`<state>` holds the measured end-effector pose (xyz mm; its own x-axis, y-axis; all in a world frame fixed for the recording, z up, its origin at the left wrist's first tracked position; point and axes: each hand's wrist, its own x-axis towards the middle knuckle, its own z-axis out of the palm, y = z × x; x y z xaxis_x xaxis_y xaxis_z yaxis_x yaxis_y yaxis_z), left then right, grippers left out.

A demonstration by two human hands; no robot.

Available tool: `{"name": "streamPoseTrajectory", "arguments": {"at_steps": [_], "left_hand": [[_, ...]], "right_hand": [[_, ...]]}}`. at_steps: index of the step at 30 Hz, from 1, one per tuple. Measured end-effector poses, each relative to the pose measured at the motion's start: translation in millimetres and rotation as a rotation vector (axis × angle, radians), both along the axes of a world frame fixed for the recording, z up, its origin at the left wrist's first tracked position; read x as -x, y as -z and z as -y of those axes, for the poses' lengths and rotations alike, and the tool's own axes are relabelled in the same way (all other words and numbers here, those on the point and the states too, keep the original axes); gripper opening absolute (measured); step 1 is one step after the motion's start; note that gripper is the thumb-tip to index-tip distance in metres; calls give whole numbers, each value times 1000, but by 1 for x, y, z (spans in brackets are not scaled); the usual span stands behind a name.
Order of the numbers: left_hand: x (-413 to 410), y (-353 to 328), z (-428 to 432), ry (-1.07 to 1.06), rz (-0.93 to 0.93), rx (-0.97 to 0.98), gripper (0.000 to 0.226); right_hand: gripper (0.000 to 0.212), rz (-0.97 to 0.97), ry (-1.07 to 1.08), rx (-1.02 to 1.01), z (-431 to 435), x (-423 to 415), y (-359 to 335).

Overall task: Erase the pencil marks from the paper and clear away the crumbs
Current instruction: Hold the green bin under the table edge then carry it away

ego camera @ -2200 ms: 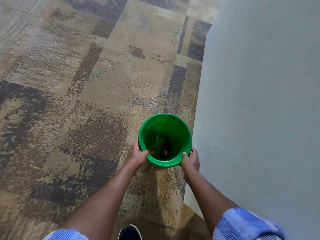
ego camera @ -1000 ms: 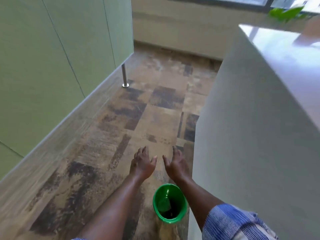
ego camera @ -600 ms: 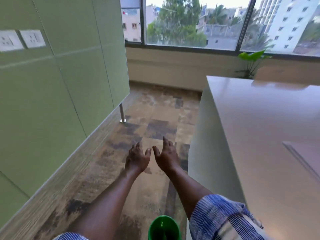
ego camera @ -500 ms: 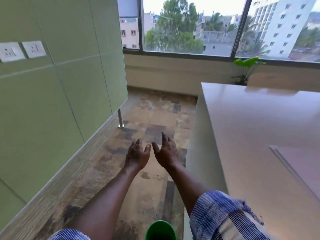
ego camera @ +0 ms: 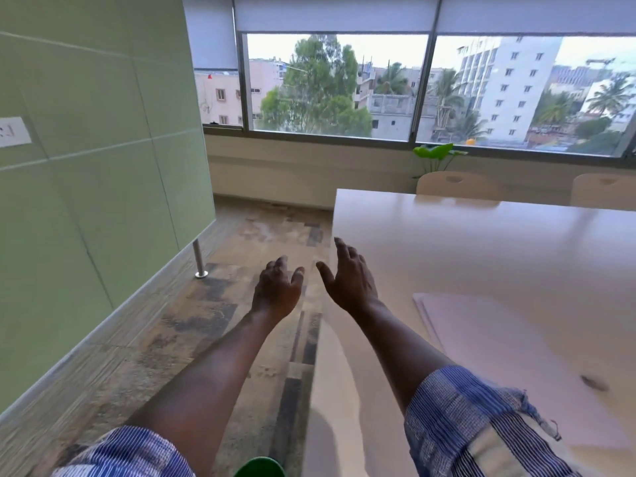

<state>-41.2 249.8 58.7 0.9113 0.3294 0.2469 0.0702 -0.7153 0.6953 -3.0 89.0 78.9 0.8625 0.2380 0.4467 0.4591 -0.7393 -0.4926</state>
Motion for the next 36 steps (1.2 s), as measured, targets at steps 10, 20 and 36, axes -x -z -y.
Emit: {"name": "streamPoseTrajectory", "arguments": {"at_steps": [10, 20, 36], "left_hand": [[-13, -6, 126, 138, -25, -96, 58], [-11, 24, 194, 318, -96, -346, 63], [18, 60, 243, 277, -299, -462, 73]], "right_hand": [[71, -18, 132, 128, 144, 0, -2], [71, -118, 303, 279, 244, 31, 33], [71, -253, 290, 381, 306, 51, 74]]}}
